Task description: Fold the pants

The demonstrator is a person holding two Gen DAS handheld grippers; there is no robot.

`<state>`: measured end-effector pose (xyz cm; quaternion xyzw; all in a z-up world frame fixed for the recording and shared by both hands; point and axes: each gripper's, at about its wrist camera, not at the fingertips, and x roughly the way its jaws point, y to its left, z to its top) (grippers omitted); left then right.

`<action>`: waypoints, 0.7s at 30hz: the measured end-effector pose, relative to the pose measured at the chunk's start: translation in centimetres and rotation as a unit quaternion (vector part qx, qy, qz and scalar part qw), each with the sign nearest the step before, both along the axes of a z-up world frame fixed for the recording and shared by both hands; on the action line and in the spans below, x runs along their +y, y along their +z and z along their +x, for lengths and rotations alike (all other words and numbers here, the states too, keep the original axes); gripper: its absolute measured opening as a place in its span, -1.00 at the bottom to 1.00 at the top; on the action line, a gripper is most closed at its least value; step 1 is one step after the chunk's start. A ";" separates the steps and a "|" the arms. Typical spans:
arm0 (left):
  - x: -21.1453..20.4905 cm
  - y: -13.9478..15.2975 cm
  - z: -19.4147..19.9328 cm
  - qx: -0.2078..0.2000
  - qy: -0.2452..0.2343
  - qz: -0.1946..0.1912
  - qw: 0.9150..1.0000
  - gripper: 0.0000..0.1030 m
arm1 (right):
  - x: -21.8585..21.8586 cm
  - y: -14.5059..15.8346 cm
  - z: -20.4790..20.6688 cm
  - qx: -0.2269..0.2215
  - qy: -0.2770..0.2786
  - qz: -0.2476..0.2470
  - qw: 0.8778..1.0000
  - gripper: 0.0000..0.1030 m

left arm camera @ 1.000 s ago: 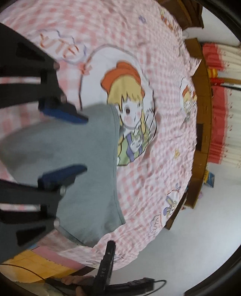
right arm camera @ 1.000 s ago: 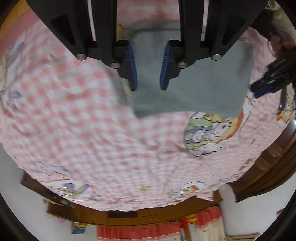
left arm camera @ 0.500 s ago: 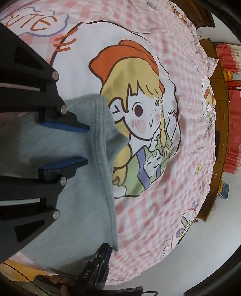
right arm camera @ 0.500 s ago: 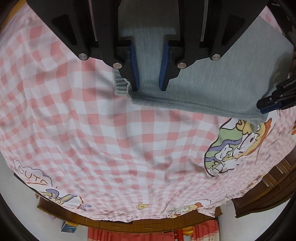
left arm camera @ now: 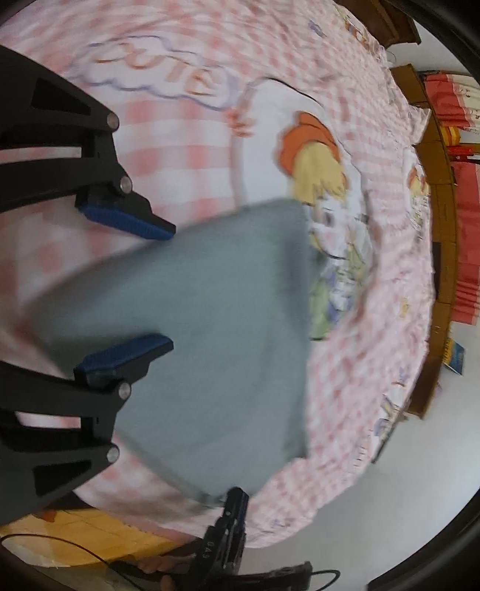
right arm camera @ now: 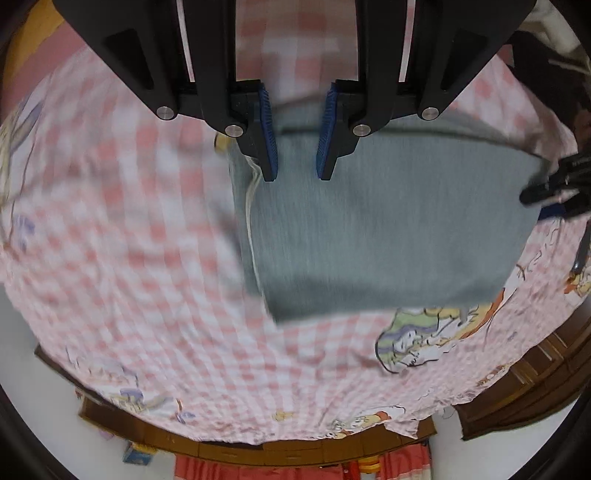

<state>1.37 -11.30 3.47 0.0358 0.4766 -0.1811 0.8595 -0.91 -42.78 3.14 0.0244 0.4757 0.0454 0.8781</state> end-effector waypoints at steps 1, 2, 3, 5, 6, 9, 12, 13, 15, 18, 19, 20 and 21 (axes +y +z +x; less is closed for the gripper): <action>0.4 -0.8 -0.8 0.016 0.004 -0.010 1.000 0.13 | -0.3 -0.3 -0.5 -0.002 -0.006 0.013 1.000 -0.57; 0.8 -1.3 -1.3 0.020 0.010 -0.018 1.000 0.13 | -0.6 -0.5 -1.1 -0.002 -0.013 0.024 1.000 -0.57; 1.1 -1.6 -1.8 0.025 0.015 -0.026 0.999 0.13 | -0.8 -0.7 -1.6 0.001 -0.019 0.032 0.999 -0.55; 1.8 -2.0 -2.5 0.036 0.022 -0.042 0.998 0.13 | -1.1 -1.7 -1.9 0.026 -0.032 0.037 0.998 -0.50; 2.0 -2.0 -2.7 0.038 0.024 -0.046 0.998 0.13 | -1.3 -2.2 -2.2 0.029 -0.036 0.042 0.998 -0.49; 2.4 -2.0 -3.2 0.037 0.034 -0.056 0.997 0.13 | -1.6 -3.0 -3.1 0.016 -0.056 0.065 0.996 -0.46; 2.3 -1.9 -3.6 0.033 0.041 -0.055 0.997 0.13 | -1.8 -3.6 -3.7 0.004 -0.077 0.084 0.993 -0.44; 2.3 -1.8 -3.4 0.033 0.041 -0.055 0.997 0.13 | -1.9 -3.8 -3.8 0.002 -0.082 0.092 0.992 -0.44; 2.3 -1.5 -3.4 0.035 0.043 -0.062 0.997 0.14 | -2.3 -4.1 -4.3 -0.008 -0.099 0.117 0.988 -0.44; 2.4 -1.2 -2.7 0.052 0.047 -0.097 0.993 0.13 | -2.0 -4.3 -4.8 -0.015 -0.105 0.117 0.987 -0.42; 2.4 -1.2 -2.3 0.054 0.052 -0.106 0.992 0.13 | -1.9 -4.3 -5.1 -0.017 -0.105 0.111 0.988 -0.41; 2.4 -1.2 -2.0 0.053 0.055 -0.109 0.991 0.13 | -1.6 -4.2 -5.3 -0.019 -0.106 0.105 0.989 -0.36; 2.3 -1.3 -1.6 0.052 0.062 -0.110 0.991 0.13 | -1.4 -4.1 -5.5 -0.020 -0.108 0.104 0.988 -0.26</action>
